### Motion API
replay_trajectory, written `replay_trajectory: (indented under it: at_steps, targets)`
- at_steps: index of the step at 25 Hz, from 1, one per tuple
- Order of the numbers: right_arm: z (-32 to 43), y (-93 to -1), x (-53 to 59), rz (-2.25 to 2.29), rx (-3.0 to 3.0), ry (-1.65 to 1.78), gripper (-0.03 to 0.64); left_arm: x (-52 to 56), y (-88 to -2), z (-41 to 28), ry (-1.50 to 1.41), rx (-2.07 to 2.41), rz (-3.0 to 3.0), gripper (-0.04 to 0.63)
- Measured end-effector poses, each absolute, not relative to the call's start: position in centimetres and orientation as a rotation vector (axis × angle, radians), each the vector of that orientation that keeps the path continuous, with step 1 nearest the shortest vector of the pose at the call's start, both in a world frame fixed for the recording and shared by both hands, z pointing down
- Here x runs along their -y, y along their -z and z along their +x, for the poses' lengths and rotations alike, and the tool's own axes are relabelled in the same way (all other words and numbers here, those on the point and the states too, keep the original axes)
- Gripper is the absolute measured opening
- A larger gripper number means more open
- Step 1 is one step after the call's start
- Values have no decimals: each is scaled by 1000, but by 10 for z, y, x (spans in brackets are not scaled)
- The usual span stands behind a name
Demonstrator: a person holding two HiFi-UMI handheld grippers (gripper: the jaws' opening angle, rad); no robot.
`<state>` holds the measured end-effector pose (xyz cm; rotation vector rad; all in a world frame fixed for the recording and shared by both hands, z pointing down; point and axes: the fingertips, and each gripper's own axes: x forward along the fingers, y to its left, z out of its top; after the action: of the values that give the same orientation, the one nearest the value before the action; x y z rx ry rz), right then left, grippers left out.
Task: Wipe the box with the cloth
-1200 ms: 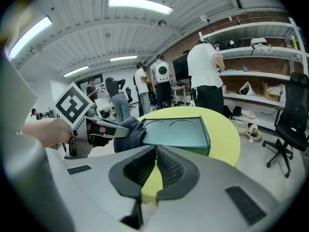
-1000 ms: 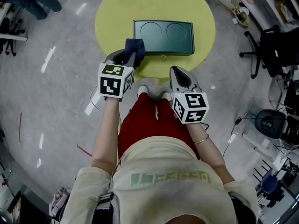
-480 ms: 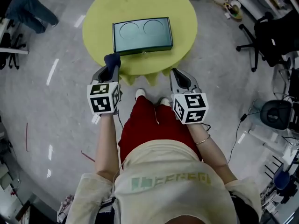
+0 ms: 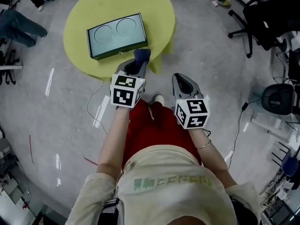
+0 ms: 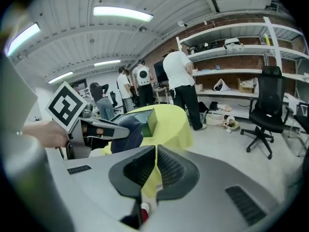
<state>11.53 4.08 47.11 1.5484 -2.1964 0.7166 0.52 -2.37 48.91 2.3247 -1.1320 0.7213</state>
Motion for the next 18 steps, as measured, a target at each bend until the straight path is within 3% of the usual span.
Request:
replay_trajectory:
  at_steps: [8,18]
  targets:
    - [129,-492,-37,1617,2098,-771,38,63,-525,36,-795,1010,2351,66]
    - [78,-508,-10,1541,2104,-780,38,80,-547,-26,-728,1034,2236,66]
